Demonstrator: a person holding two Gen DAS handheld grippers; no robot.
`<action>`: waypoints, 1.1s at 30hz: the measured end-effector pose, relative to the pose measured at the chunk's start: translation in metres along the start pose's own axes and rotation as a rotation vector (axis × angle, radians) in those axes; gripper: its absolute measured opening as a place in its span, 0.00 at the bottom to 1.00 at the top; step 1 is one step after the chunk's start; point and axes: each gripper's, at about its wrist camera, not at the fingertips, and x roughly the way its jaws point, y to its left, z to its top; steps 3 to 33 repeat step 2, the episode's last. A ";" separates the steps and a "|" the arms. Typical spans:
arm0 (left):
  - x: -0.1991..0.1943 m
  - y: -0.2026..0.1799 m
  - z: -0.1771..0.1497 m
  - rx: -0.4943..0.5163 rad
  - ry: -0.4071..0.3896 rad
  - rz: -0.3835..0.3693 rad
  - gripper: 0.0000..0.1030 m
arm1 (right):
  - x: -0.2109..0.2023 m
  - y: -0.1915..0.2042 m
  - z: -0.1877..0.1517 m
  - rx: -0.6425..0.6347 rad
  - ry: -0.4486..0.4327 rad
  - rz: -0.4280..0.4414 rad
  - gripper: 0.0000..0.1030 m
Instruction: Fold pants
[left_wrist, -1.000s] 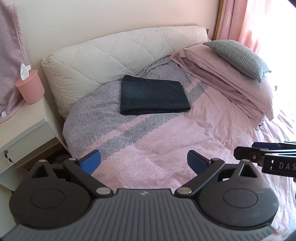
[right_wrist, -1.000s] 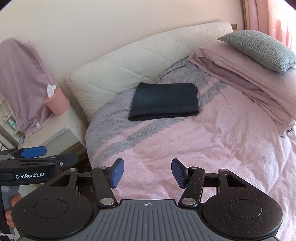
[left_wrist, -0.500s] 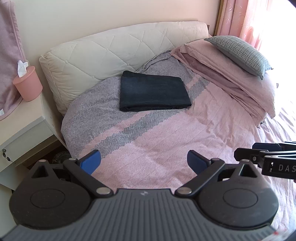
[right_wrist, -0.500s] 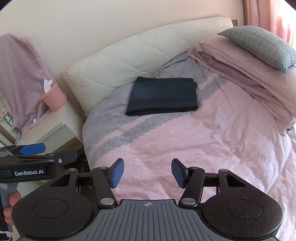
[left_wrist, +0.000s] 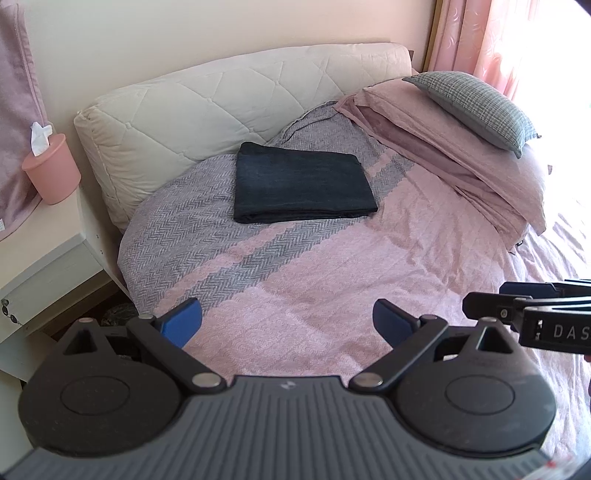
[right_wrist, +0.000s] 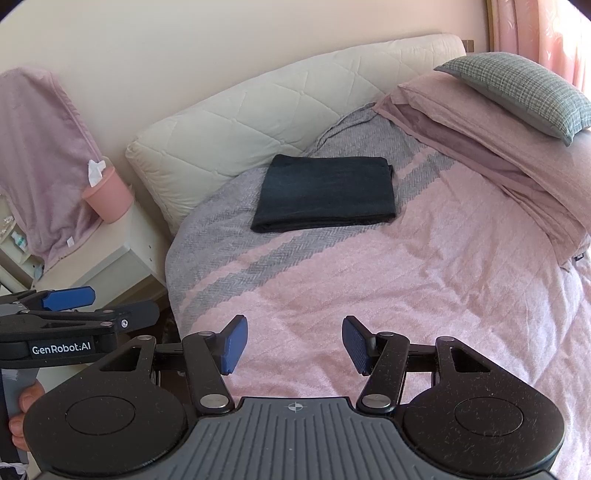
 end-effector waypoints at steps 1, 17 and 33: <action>0.000 0.000 0.000 0.001 -0.001 0.000 0.95 | 0.000 0.001 0.000 -0.001 -0.001 0.000 0.52; 0.000 0.000 0.000 0.002 -0.002 -0.001 0.95 | 0.000 0.002 0.000 -0.002 -0.002 0.000 0.52; 0.000 0.000 0.000 0.002 -0.002 -0.001 0.95 | 0.000 0.002 0.000 -0.002 -0.002 0.000 0.52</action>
